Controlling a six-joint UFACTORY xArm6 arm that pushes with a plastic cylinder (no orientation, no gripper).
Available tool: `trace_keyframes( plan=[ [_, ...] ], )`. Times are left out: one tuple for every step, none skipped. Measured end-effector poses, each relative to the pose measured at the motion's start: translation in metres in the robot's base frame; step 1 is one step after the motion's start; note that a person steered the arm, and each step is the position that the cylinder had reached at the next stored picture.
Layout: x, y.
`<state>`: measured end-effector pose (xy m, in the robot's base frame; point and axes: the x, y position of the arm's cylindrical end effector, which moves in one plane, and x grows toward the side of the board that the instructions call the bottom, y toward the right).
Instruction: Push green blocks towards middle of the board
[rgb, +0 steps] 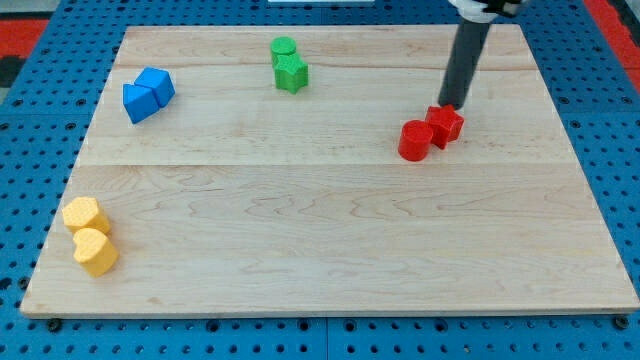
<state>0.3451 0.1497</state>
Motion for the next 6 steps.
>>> trace_keyframes(
  plan=[
    [-0.027,-0.03],
    [-0.039,-0.08],
    [-0.027,-0.133],
    [-0.101,-0.121],
    [-0.153,-0.16],
    [-0.127,-0.213]
  ],
)
